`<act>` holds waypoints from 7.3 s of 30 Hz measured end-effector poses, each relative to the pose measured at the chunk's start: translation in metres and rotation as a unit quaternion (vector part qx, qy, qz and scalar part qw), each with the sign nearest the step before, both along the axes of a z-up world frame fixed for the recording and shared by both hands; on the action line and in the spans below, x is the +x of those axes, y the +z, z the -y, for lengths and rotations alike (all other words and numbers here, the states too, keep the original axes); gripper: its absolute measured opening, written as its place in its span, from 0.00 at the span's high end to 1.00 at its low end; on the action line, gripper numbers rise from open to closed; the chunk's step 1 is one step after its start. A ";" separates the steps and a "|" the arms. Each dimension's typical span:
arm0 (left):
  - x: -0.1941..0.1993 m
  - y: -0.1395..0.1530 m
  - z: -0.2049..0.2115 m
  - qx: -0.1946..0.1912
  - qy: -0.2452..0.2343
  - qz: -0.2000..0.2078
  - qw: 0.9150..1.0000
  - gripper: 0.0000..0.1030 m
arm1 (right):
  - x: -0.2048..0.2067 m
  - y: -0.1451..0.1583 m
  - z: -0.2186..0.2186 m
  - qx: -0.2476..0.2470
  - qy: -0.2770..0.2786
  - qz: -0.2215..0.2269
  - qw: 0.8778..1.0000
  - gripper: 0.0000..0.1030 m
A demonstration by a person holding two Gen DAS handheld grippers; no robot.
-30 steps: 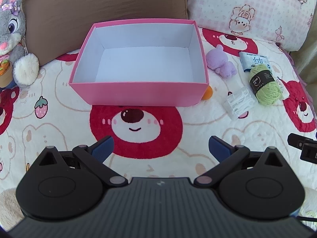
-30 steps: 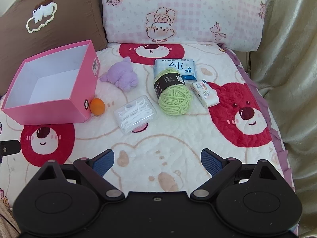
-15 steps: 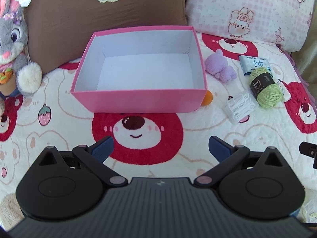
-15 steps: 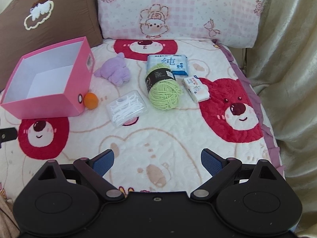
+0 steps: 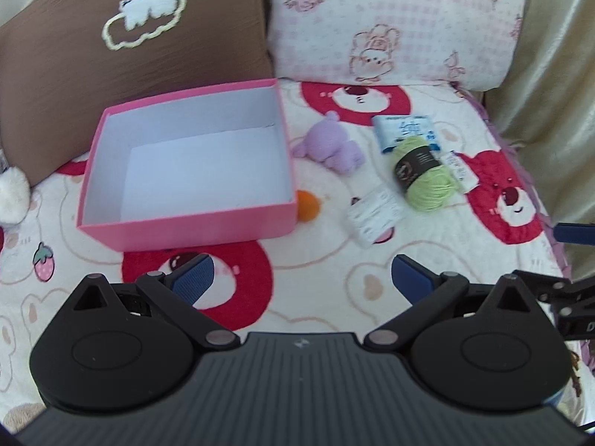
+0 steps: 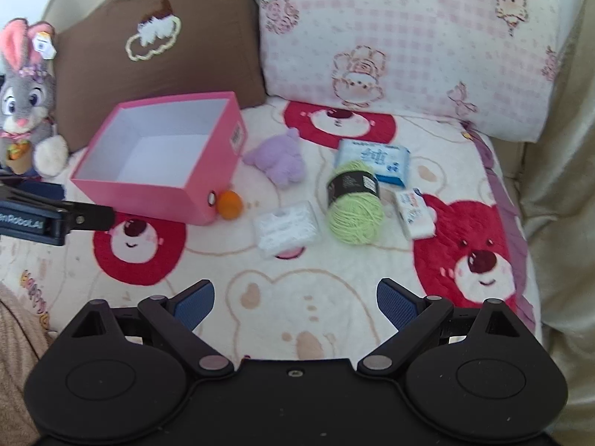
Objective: Organize objects
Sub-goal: 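Move the left tool toward the green yarn ball and open its fingers, then close the left tool fingers around the green yarn ball, then lift the yarn ball with the left tool and carry it over the pink box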
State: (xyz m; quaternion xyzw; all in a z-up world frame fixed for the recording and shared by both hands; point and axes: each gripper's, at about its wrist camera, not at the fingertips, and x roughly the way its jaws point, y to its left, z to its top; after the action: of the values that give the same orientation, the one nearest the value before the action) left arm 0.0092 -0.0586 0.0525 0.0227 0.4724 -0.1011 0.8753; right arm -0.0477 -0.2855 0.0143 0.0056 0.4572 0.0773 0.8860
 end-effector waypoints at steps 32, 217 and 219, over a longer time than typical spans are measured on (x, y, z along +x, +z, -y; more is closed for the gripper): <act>0.103 -0.030 0.092 -0.086 -0.082 -0.012 0.993 0.02 | 0.091 -0.025 0.029 -0.064 0.111 0.028 0.991 0.17; 0.156 -0.070 -0.190 -0.158 0.045 0.002 0.986 0.43 | 0.207 -0.041 -0.249 0.104 0.220 0.035 0.969 0.48; 0.163 -0.081 -0.192 -0.145 0.048 0.002 0.988 0.43 | 0.217 -0.053 -0.255 0.106 0.220 0.025 0.969 0.48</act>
State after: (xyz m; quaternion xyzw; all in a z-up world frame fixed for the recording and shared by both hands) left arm 0.1725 0.1330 -0.0283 -0.1270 0.4515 -0.1261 0.8742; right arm 0.1693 -0.0304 -0.0384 -0.0028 0.4140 0.3186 0.8527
